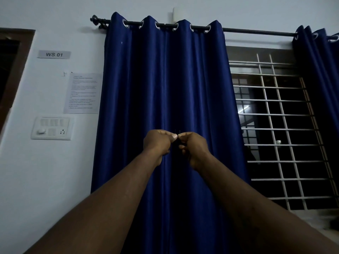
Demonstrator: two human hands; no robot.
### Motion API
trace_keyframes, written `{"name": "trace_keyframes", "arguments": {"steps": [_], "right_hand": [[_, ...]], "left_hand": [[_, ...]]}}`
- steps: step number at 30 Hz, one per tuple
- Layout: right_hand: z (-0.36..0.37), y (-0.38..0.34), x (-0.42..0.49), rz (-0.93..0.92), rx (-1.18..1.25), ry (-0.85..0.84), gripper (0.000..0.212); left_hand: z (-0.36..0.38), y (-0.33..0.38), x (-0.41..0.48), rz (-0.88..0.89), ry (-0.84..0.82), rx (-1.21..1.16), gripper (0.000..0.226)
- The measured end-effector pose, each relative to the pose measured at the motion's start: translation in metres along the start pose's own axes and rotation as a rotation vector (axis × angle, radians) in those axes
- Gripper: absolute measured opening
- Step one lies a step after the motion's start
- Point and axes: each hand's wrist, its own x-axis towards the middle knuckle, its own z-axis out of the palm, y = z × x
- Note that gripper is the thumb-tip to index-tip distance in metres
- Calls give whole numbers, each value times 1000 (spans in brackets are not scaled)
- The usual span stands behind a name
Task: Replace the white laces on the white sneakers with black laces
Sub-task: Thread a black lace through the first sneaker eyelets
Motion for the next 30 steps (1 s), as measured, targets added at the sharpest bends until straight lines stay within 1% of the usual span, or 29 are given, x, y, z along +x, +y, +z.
{"name": "trace_keyframes", "arguments": {"steps": [24,30], "right_hand": [[-6,-1,-3,-23,-40,-12,21],[-10,12,-11,-39,-68,-8,13]], "left_hand": [[5,3,-7,-6,13,10,4],[-2,-11,-13,-26,9,-25,7]]}}
